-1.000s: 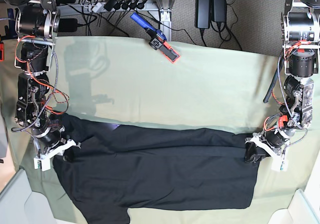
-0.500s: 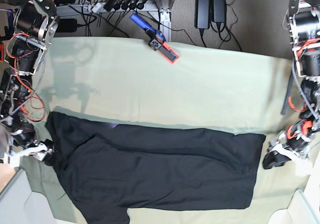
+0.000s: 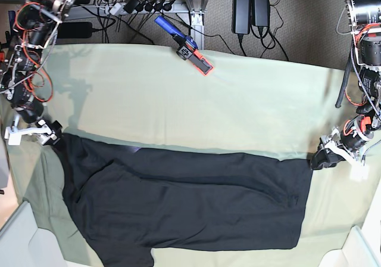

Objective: Fold the T-shirt properly
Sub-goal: 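Carry the lifted edge across the shirt toward its opposite edge with both grippers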

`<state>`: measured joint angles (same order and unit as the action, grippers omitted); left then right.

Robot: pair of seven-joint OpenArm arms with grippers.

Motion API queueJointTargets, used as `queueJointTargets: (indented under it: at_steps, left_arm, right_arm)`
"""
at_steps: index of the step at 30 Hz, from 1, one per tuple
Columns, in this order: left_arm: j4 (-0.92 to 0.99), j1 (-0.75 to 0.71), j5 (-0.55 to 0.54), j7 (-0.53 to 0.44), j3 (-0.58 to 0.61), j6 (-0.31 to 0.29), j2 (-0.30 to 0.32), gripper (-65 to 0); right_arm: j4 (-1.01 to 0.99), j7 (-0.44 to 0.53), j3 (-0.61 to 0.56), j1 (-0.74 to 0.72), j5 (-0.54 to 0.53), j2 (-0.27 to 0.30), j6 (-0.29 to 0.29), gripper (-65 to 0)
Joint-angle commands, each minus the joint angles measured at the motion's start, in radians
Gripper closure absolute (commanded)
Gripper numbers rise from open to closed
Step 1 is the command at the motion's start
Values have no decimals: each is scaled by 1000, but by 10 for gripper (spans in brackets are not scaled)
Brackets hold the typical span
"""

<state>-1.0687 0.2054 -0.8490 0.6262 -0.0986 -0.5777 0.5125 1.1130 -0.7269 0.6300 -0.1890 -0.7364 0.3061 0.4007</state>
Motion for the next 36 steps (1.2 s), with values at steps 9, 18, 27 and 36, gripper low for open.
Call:
queueJointTargets:
  at_steps: [9, 18, 27, 36]
  left_arm:
    - [-19, 24, -16, -23, -6, -26, 0, -361]
    - [-18, 21, -30, -24, -7, -21, -1, -361]
    - [-16, 21, 34, -31, -9, 138, -81, -361]
    - [-16, 41, 82, -62, -9, 197, -167, -361]
  right_arm:
    - [17, 53, 3, -53, -16, -61, 76, -445]
    - [17, 57, 3, -114, 17, -97, 75, -445]
    - [17, 68, 3, -115, 35, -100, 76, -445]
    - [17, 68, 3, -113, 60, -99, 76, -445]
